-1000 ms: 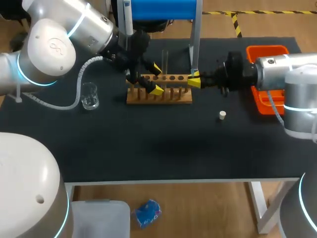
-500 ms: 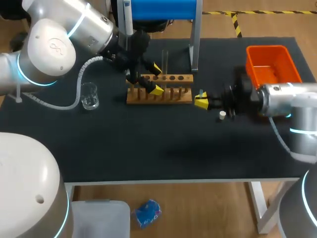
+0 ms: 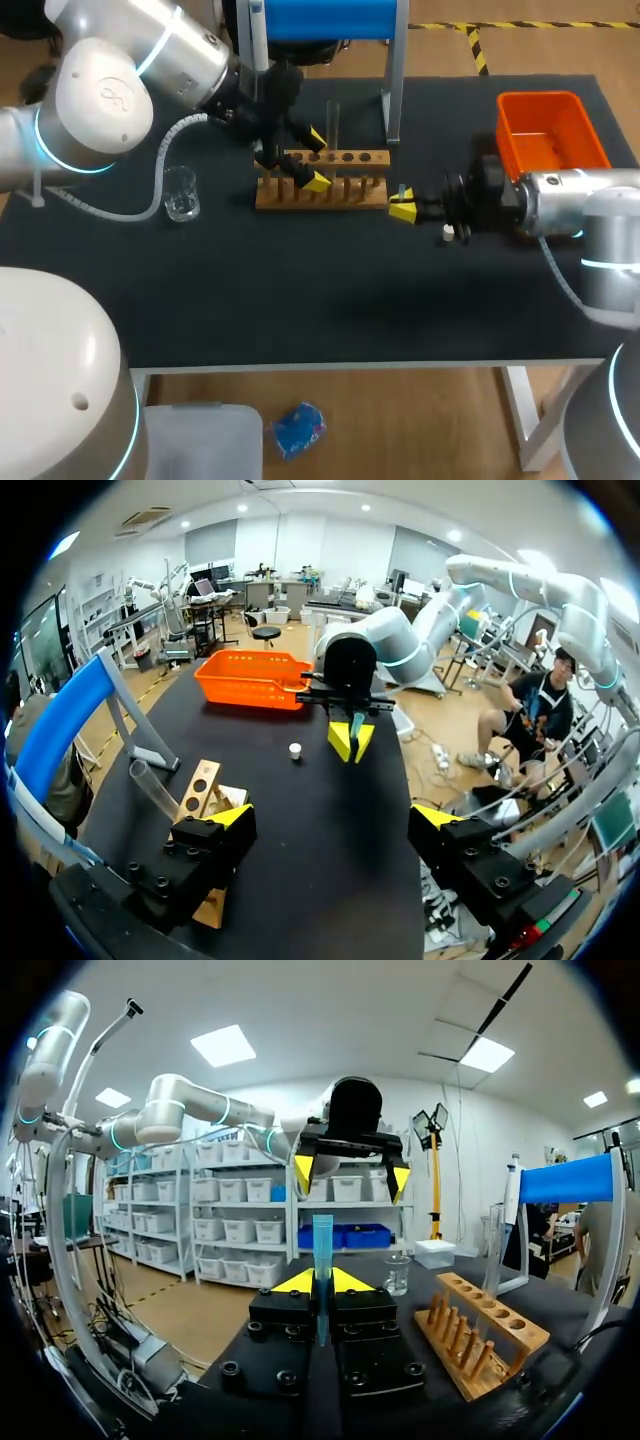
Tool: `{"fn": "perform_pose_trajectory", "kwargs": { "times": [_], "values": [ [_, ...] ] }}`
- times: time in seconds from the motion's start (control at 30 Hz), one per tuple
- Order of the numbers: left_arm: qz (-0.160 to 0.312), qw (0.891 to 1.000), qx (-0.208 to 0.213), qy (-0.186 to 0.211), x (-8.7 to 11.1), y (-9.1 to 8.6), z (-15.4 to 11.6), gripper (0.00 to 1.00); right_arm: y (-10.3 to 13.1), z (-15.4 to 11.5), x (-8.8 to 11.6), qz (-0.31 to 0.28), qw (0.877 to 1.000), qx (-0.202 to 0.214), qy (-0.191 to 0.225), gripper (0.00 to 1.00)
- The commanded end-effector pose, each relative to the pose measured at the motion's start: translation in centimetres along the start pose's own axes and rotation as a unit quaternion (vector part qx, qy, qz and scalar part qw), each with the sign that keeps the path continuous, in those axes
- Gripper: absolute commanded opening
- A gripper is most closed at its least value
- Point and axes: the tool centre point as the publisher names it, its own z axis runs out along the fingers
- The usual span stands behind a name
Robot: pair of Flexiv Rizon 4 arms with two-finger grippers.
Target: Invert the test tube, pick up the pipette, mount the tip to pipette, aspirate from beaker and dispense into the tube, eject the tip, return the pipette, and cap with the stopper.
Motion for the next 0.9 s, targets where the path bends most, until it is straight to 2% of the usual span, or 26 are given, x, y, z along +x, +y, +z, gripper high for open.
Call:
{"fn": "perform_pose_trajectory", "kwargs": {
  "times": [0.03, 0.17, 0.3, 0.4, 0.9],
  "values": [
    [0.001, 1.0, 0.0, 0.003, -0.3, -0.3, -0.3, 1.0, 0.1, -0.1, 0.0, 0.0, 1.0, 0.001, 0.0, 0.0],
    [-0.031, 0.998, -0.03, -0.037, -1.8, -0.6, -2.5, 1.0, 0.1, -0.1, 0.0, 0.0, 1.0, 0.001, 0.0, 0.0],
    [-0.072, 0.993, -0.013, -0.095, -3.9, 0.0, -6.4, 1.0, 0.1, -0.1, 0.0, 0.0, 1.0, 0.001, 0.0, 0.0],
    [-0.11, 0.984, 0.031, -0.139, -5.3, 0.6, -9.0, 1.0, 0.1, -0.1, 0.0, 0.0, 1.0, 0.001, 0.0, 0.0],
    [-0.11, 0.984, 0.031, -0.139, -5.3, 0.6, -9.0, 1.0, 0.1, -0.1, 0.0, 0.0, 1.0, 0.001, 0.0, 0.0]
  ]
}}
